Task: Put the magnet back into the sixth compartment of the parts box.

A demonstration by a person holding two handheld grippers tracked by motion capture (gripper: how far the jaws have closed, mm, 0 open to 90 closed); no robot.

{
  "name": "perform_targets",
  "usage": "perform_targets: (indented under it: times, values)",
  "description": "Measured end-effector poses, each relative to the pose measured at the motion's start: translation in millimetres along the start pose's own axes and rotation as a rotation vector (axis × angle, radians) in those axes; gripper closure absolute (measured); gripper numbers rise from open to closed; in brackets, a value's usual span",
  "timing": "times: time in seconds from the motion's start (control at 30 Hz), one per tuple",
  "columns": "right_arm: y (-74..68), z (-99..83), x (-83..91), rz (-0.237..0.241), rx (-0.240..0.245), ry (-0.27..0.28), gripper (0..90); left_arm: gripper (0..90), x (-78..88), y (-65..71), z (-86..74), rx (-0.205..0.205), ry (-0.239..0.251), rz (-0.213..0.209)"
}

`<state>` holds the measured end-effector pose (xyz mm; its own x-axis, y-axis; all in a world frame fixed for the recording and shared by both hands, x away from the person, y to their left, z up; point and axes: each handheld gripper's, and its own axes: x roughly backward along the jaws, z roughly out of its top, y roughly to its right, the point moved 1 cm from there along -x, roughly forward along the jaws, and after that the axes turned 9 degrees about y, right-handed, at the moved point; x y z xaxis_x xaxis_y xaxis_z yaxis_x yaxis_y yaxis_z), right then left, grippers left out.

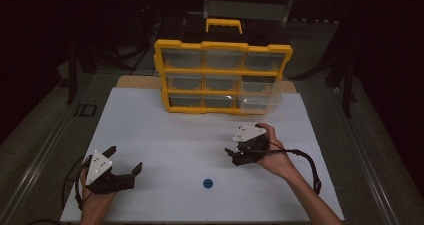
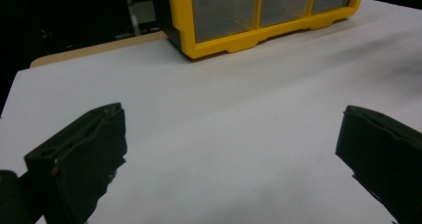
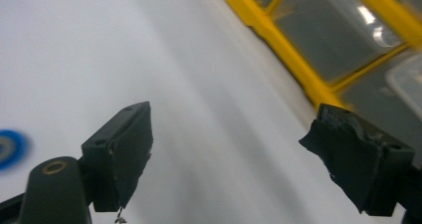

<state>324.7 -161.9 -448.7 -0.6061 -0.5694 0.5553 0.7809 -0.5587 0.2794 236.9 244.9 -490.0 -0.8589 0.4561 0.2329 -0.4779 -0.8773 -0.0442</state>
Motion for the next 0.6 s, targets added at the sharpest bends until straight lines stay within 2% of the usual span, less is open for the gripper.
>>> perform_targets:
  times: [0.2, 0.4, 0.6]
  values:
    - [-0.1, 1.9, -1.9, 0.077, -0.063, -0.001, 16.5, 0.0, 1.3, -1.1, 0.2, 0.002, 0.004, 0.002]
    - [-2.9, 1.6, -2.8, 0.133, -0.089, -0.004, 16.3, 0.0, 1.3, -0.3, 0.4, -0.003, 0.002, 0.000]
    - [-5.2, 0.8, -5.0, 0.164, -0.099, -0.015, 15.9, 0.1, 1.6, -0.8, 0.4, 0.000, 0.005, 0.002]
